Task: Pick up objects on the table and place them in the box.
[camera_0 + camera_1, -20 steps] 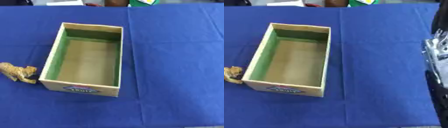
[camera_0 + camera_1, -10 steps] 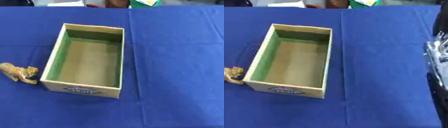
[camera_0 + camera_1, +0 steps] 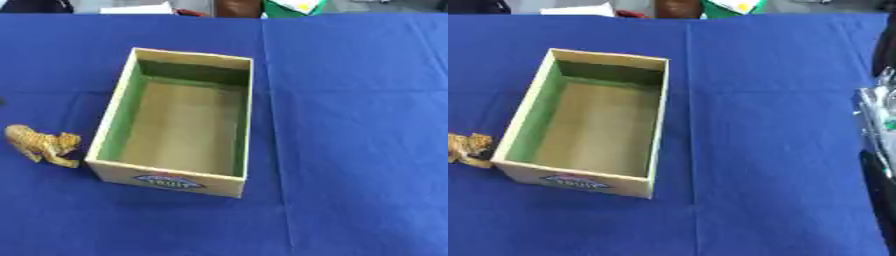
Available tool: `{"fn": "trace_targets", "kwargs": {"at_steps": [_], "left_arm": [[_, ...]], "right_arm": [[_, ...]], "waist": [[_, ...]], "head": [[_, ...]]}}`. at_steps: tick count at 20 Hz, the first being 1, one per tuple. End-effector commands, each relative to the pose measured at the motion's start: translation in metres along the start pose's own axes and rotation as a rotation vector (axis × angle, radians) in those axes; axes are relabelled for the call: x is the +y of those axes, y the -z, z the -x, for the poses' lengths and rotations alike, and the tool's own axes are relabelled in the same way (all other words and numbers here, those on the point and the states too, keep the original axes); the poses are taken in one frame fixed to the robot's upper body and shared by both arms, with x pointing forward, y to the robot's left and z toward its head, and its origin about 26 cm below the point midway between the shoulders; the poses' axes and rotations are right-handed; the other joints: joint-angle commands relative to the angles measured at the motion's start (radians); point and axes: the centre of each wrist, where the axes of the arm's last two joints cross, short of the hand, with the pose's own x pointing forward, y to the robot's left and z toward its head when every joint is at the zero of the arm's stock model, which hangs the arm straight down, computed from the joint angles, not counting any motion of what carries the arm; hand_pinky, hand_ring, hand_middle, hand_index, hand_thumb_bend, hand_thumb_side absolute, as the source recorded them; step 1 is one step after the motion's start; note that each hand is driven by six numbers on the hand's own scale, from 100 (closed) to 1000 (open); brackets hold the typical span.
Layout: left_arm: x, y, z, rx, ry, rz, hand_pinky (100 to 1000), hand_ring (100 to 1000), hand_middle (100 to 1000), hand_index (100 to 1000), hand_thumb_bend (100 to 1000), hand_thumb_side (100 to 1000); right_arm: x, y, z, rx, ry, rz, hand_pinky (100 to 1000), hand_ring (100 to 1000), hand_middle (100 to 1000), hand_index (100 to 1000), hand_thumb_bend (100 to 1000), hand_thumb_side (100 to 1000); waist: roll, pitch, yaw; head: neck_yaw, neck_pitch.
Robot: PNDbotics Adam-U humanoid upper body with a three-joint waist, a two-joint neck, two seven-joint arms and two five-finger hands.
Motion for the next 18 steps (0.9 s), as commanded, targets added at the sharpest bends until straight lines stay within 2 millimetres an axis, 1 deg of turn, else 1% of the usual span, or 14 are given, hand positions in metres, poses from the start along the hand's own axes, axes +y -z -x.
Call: {"fn": "trace_targets", "kwargs": {"at_steps": [1,5,8,11,13,14,18], "left_arm": [[0.005,-0.001,0.001,0.021,0.005,0.014,764,923,879,1000,496,589],[0.000,0.011,-0.002,0.010,0.003,0.041,776,936,904,1000,449,544],[-0.001,0.018,-0.006,-0.006,0.012,0.051,786,941,911,1000,467,535],[-0.003,0.023,-0.010,-0.017,0.035,0.065,788,942,917,1000,440,513],[-0.004,0.027,-0.011,-0.014,0.053,0.074,784,939,908,1000,464,529],[-0.004,0.027,-0.011,-0.004,0.062,0.073,786,943,911,1000,483,560],[-0.001,0.029,-0.013,0.085,0.125,0.051,781,946,906,1000,446,620]], "right_arm": [[-0.002,0.005,-0.006,-0.027,-0.003,-0.016,810,679,762,853,100,987],[-0.002,0.005,-0.006,-0.027,-0.002,-0.020,810,679,761,853,100,988],[-0.001,0.005,-0.006,-0.024,0.000,-0.022,810,679,761,853,100,988],[-0.001,0.005,-0.006,-0.023,0.001,-0.025,810,678,761,851,100,989],[-0.001,0.005,-0.006,-0.022,0.002,-0.027,811,678,761,850,100,988],[-0.001,0.004,-0.006,-0.021,0.002,-0.027,811,678,761,850,100,988],[-0.001,0.004,-0.006,-0.018,0.002,-0.030,811,678,760,850,100,988]], "waist": [[0.002,-0.016,-0.001],[0.002,-0.016,-0.005],[0.001,-0.015,-0.006],[0.002,-0.015,-0.007],[0.002,-0.015,-0.008],[0.002,-0.014,-0.008],[0.002,-0.014,-0.008]], "head": [[0.008,-0.008],[0.029,-0.010],[0.038,-0.015],[0.043,-0.019],[0.045,-0.019],[0.046,-0.019],[0.045,-0.020]]}}
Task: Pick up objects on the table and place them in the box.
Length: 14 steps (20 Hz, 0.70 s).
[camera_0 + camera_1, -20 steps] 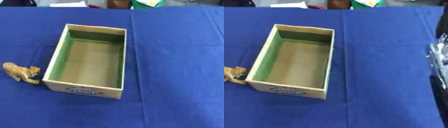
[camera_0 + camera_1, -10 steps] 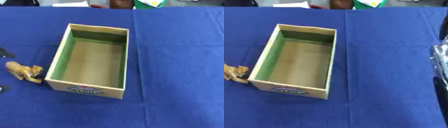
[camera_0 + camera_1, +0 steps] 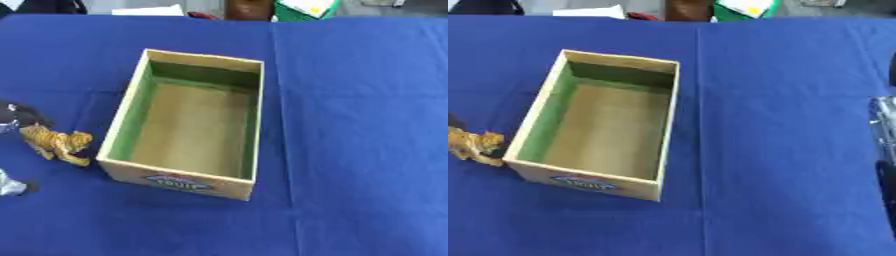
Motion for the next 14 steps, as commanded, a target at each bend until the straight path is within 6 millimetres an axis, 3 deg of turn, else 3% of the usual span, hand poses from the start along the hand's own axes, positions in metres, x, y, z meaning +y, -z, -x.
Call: {"fn": "trace_targets", "kwargs": {"at_steps": [1,14], "left_arm": [[0.007,-0.004,0.003,0.082,0.056,-0.026,780,945,903,1000,443,619],[0.001,0.020,0.004,0.063,0.055,-0.007,763,930,898,991,399,588]], "right_arm": [[-0.002,0.004,-0.006,-0.025,0.001,-0.012,811,678,760,850,100,988],[-0.001,0.004,-0.006,-0.022,0.006,-0.020,812,677,759,851,100,988]], "waist": [[0.002,-0.014,0.000],[0.001,-0.005,-0.010]], "head": [[0.002,-0.011],[0.010,-0.013]]}}
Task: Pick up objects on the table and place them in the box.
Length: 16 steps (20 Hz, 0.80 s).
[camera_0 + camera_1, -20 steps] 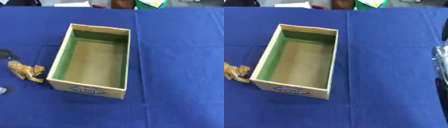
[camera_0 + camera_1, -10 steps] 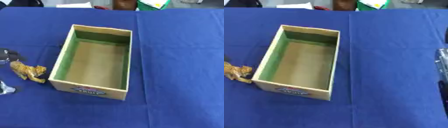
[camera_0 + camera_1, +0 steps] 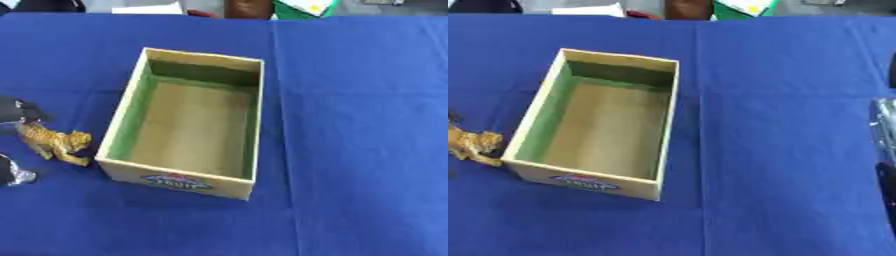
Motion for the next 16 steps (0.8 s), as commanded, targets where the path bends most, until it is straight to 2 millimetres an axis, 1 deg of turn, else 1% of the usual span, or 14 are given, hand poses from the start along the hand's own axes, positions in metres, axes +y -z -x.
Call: {"fn": "trace_targets", "kwargs": {"at_steps": [1,2,3,4,6,8,9,10,11,13,14,16], "left_arm": [[0.005,-0.001,0.006,0.017,0.021,-0.011,760,929,896,985,368,589],[0.005,0.001,0.006,0.020,0.027,-0.009,758,928,895,981,356,590],[0.004,0.004,0.007,0.026,0.032,-0.008,753,925,891,973,324,590],[0.004,0.006,0.007,0.030,0.037,-0.006,752,924,889,970,316,590],[0.002,0.010,0.006,0.034,0.045,-0.007,738,913,868,940,257,602],[0.002,0.013,0.005,0.032,0.050,-0.017,727,903,851,909,249,597],[0.002,0.013,0.005,0.028,0.051,-0.023,711,883,824,875,225,591],[0.002,0.013,0.004,0.025,0.051,-0.031,709,881,820,871,219,591],[0.002,0.013,0.004,0.022,0.051,-0.038,679,856,789,829,169,582],[0.003,0.013,0.004,0.017,0.050,-0.050,656,837,773,807,100,571],[0.003,0.013,0.004,0.016,0.051,-0.053,649,832,768,805,100,565],[0.002,0.013,0.004,0.015,0.051,-0.053,621,812,755,803,100,522]], "right_arm": [[-0.002,0.006,-0.006,-0.027,0.005,-0.008,812,677,759,851,100,988],[-0.002,0.005,-0.006,-0.027,0.005,-0.009,812,677,759,851,100,988],[-0.002,0.005,-0.006,-0.027,0.006,-0.010,812,677,759,851,100,988],[-0.001,0.005,-0.006,-0.026,0.006,-0.010,812,677,759,851,100,988],[-0.001,0.005,-0.006,-0.025,0.006,-0.011,813,677,759,852,100,987],[-0.001,0.005,-0.006,-0.025,0.006,-0.010,813,677,759,852,100,987],[-0.002,0.005,-0.006,-0.024,0.006,-0.010,813,677,759,852,100,986],[-0.002,0.005,-0.006,-0.024,0.005,-0.009,813,677,759,852,100,986],[-0.002,0.005,-0.006,-0.023,0.006,-0.009,813,677,759,853,100,984],[-0.001,0.005,-0.006,-0.022,0.006,-0.009,813,677,759,853,100,986],[-0.001,0.005,-0.006,-0.022,0.006,-0.008,813,677,759,853,100,986],[-0.002,0.005,-0.006,-0.022,0.006,-0.007,813,677,759,853,100,987]], "waist": [[0.002,-0.014,-0.002],[0.002,-0.014,-0.002],[0.002,-0.013,-0.002],[0.002,-0.012,-0.003],[0.003,-0.010,-0.005],[0.002,-0.009,-0.006],[0.002,-0.008,-0.006],[0.002,-0.008,-0.006],[0.002,-0.008,-0.006],[0.003,-0.008,-0.005],[0.003,-0.008,-0.005],[0.002,-0.008,-0.005]], "head": [[0.006,-0.013],[0.007,-0.012],[0.008,-0.012],[0.008,-0.012],[0.009,-0.012],[0.009,-0.011],[0.009,-0.011],[0.009,-0.010],[0.010,-0.010],[0.011,-0.010],[0.011,-0.010],[0.012,-0.012]]}}
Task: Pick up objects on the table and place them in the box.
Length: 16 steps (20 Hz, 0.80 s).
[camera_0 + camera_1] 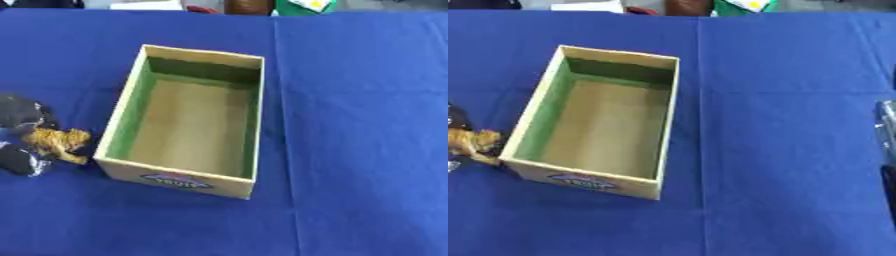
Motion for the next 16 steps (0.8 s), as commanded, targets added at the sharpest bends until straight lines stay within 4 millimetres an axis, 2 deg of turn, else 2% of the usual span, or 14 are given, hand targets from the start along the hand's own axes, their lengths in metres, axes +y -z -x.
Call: {"fn": "trace_targets", "kwargs": {"at_steps": [1,5,7,11,16], "left_arm": [[0.006,-0.006,0.007,0.021,0.013,-0.021,607,803,753,804,100,493],[0.005,-0.006,0.008,0.023,0.011,-0.017,575,780,788,851,100,483],[0.005,-0.008,0.008,0.028,0.011,-0.011,566,770,806,879,100,507],[0.008,-0.014,0.009,0.043,0.008,-0.027,520,713,785,857,100,538],[0.013,-0.020,0.010,0.104,0.009,-0.138,358,542,617,755,100,540]], "right_arm": [[-0.002,0.005,-0.006,-0.026,0.002,-0.003,813,678,759,853,100,987],[-0.002,0.004,-0.005,-0.025,0.000,0.000,814,678,759,853,100,985],[-0.002,0.004,-0.005,-0.024,0.000,0.001,814,678,759,854,100,988],[-0.003,0.004,-0.005,-0.021,0.000,0.002,814,678,758,854,100,988],[-0.003,0.004,-0.005,-0.022,0.001,0.004,814,678,758,854,100,992]], "waist": [[0.001,-0.016,0.000],[0.000,-0.016,-0.001],[0.000,-0.016,-0.001],[0.001,-0.017,0.002],[-0.001,-0.018,0.002]], "head": [[0.004,-0.012],[0.004,-0.012],[0.003,-0.013],[0.002,-0.012],[0.002,-0.015]]}}
